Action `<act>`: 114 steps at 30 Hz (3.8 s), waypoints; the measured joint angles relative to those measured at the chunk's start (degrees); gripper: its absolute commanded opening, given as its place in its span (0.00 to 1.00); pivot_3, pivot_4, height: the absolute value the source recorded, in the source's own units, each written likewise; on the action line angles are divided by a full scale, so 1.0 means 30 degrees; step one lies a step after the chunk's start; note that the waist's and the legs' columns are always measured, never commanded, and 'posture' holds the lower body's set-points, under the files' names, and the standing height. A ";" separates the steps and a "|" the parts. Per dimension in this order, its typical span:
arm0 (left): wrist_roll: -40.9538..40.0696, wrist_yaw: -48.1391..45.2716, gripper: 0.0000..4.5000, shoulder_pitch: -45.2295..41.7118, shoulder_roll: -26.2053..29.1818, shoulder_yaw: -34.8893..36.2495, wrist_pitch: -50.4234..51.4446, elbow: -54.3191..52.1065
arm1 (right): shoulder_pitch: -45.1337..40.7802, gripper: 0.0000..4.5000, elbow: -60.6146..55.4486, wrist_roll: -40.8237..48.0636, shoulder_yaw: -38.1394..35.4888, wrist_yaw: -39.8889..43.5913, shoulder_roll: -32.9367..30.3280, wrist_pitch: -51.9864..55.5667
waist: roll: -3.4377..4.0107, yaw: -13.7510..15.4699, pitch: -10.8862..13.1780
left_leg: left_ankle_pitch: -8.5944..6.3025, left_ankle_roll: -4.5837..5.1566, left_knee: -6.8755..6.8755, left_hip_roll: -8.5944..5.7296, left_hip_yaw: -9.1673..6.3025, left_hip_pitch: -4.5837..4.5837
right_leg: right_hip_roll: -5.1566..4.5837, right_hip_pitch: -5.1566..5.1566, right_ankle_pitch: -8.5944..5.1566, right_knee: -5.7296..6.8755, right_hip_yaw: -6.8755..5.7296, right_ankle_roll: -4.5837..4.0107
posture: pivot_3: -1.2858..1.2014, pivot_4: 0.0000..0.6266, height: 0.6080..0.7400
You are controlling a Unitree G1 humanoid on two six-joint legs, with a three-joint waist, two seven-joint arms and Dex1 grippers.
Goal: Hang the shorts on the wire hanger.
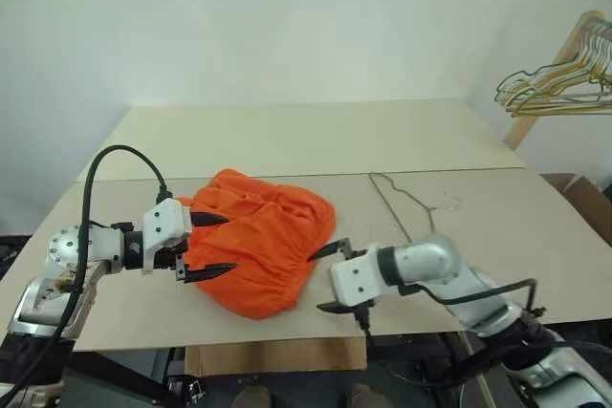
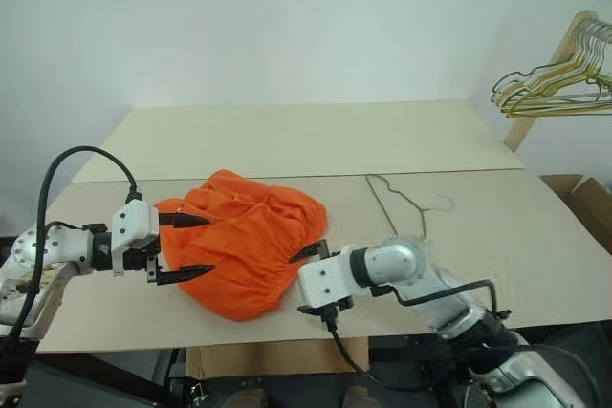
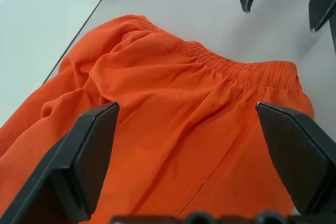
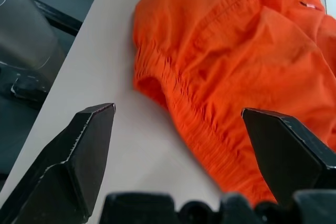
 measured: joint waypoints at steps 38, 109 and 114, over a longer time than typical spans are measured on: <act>0.0622 0.0387 1.00 0.0284 0.0218 0.0033 -0.0177 0.0298 | 0.0306 0.00 0.0450 -0.1260 -0.3370 -0.1393 -0.0790 0.1543 | -0.0025 0.0039 -0.0011 | 0.0000 0.0000 -0.0013 -0.0001 -0.0005 0.0007 | -0.0003 -0.0001 -0.0002 0.0014 -0.0005 -0.0003 | 0.54 0.00 1.00; 0.4410 -0.4905 0.01 -0.5811 -0.2870 -0.2967 -0.7379 1.7617 | 0.2071 0.00 0.1894 0.1303 -0.6511 -0.1491 -0.3209 -0.0380 | -0.0040 -0.1053 -0.0018 | 0.0001 0.0013 -0.0011 -0.0002 0.0003 0.0015 | -0.0003 0.0007 -0.0012 0.0032 0.0007 -0.0024 | 0.50 0.00 1.00; 0.4428 -0.5380 0.01 -0.5947 -0.2922 -0.3003 -0.7909 1.7993 | 0.2071 0.00 0.1710 0.1308 -0.6496 -0.1492 -0.3079 -0.0284 | -0.0042 -0.1051 -0.0020 | 0.0001 0.0013 -0.0013 -0.0004 0.0002 0.0015 | -0.0003 0.0009 -0.0013 0.0030 0.0008 -0.0024 | 0.50 0.00 1.00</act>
